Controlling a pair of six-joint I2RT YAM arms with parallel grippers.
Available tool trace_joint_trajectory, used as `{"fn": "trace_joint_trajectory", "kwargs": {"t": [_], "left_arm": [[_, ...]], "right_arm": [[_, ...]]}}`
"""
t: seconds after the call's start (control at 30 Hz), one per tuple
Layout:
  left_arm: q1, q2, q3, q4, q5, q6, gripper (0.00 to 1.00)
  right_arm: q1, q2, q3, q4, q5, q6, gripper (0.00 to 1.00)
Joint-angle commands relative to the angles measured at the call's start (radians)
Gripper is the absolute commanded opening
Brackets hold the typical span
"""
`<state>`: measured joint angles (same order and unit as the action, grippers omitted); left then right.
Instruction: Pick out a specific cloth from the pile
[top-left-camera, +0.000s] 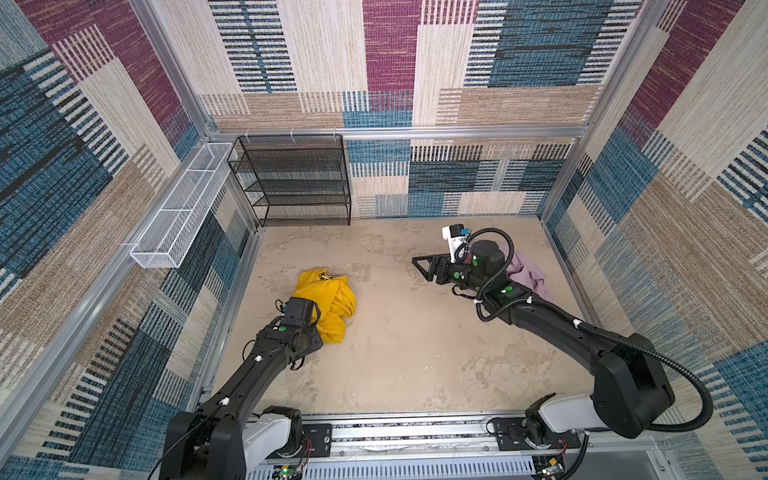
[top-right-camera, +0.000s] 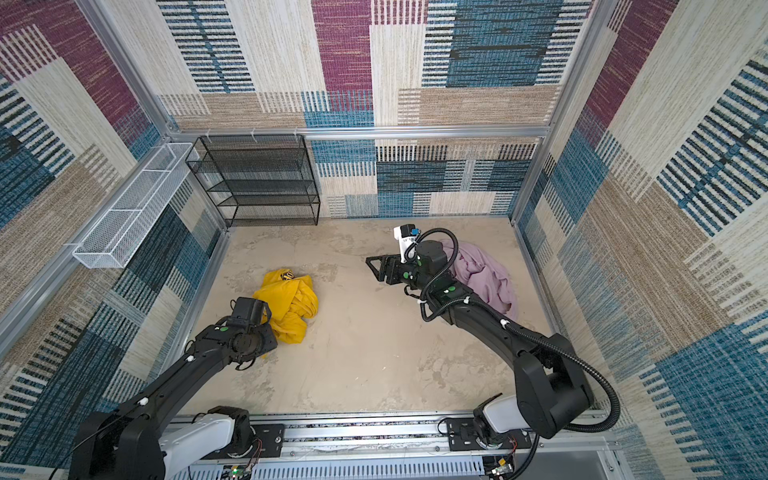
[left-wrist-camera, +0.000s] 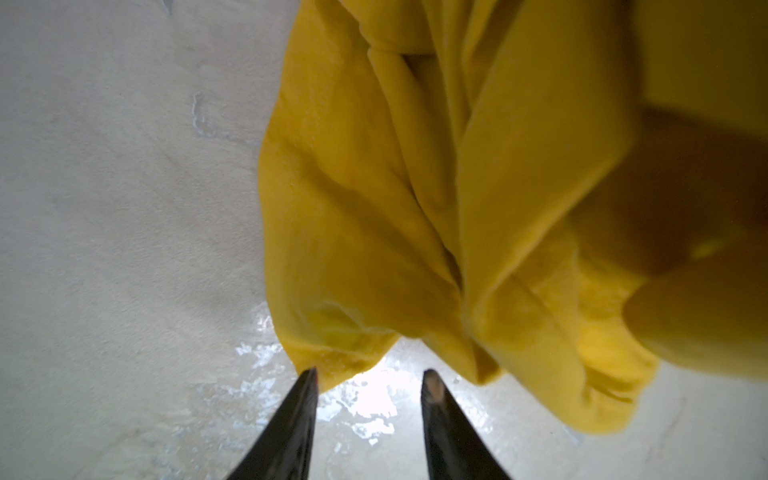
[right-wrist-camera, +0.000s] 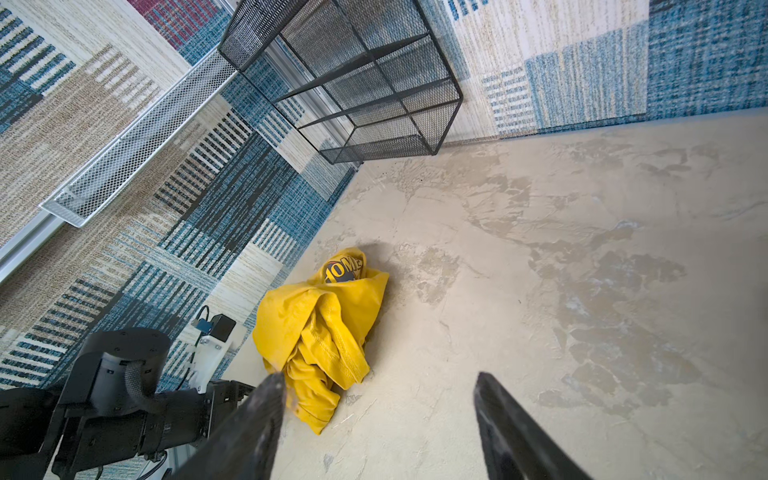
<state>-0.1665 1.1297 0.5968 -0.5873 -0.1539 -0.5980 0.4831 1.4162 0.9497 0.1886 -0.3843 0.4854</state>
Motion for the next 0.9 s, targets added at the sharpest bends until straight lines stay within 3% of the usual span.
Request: {"fn": "trace_joint_trajectory", "kwargs": {"t": [0.0,0.13,0.33,0.5,0.87], "left_arm": [[-0.001,0.043,0.027,0.003,-0.011,0.021,0.43],[-0.001,0.112,0.055,0.006,-0.012,0.023,0.41],[-0.001,0.202,0.073,0.037,0.007,0.029,0.3],[-0.001,0.259,0.093,0.037,0.016,0.035,0.0],[-0.083,0.024,0.15,-0.078,0.002,0.02,0.0]], "right_arm": [[0.001,0.004,0.014,0.028,-0.012,-0.001,0.74],[0.0,0.007,0.022,0.028,-0.017,-0.002,0.74],[0.001,0.007,0.038,0.027,-0.033,-0.015,0.75],[0.001,0.0,0.061,0.014,-0.035,-0.039,0.75],[-0.001,0.045,0.129,-0.02,-0.065,-0.049,0.76]]}}
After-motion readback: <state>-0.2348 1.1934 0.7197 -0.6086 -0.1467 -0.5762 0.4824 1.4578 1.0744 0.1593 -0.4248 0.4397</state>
